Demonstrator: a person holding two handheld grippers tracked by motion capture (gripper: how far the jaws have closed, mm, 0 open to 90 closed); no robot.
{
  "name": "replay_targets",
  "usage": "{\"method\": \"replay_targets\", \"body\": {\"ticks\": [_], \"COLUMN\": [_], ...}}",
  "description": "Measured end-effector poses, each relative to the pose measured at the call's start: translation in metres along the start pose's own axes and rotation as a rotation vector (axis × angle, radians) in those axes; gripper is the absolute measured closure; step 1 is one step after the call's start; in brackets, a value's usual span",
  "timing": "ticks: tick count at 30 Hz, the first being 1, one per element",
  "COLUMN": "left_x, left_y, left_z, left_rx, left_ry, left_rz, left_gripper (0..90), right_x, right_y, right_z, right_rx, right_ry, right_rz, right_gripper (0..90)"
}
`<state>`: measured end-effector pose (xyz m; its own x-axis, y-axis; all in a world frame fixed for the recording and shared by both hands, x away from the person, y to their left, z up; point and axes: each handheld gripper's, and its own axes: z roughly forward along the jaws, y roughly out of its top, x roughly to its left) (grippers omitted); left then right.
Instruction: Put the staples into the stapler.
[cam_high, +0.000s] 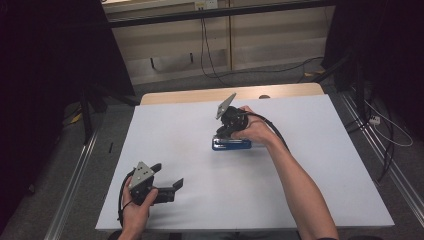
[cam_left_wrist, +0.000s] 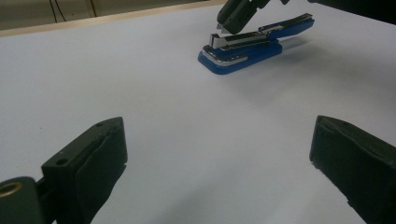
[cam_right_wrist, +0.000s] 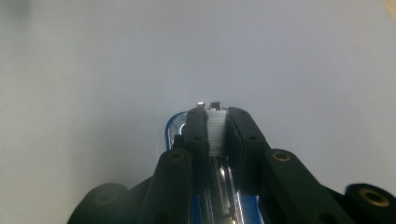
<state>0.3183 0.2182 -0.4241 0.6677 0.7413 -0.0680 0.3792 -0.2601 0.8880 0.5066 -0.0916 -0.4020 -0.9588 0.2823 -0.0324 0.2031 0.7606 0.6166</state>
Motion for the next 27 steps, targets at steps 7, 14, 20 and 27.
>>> {"method": "replay_targets", "body": {"ticks": [7, 14, 20, 27], "left_x": [0.0004, 0.0004, 0.0005, 0.0001], "left_y": [-0.0003, -0.0003, -0.0003, -0.0002], "left_z": [-0.0003, -0.0002, -0.0008, -0.0005], "left_rx": [0.001, 0.003, -0.002, 0.003], "left_ry": [-0.003, -0.004, 0.002, 0.001], "left_rz": [0.001, 0.003, 0.002, 0.004], "left_gripper": [4.2, 4.2, 4.2, 4.2], "right_x": [0.0003, 0.0009, 0.0003, 0.0008], "right_y": [-0.0015, -0.0030, -0.0029, -0.0026], "right_z": [0.0021, 0.0043, 0.0058, 0.0067], "right_rx": [0.019, 0.030, 0.030, 0.029], "right_ry": [0.004, 0.004, 0.003, 0.003], "right_rz": [-0.007, -0.018, -0.026, -0.020], "right_gripper": [79.5, 79.5, 79.5, 79.5]}}
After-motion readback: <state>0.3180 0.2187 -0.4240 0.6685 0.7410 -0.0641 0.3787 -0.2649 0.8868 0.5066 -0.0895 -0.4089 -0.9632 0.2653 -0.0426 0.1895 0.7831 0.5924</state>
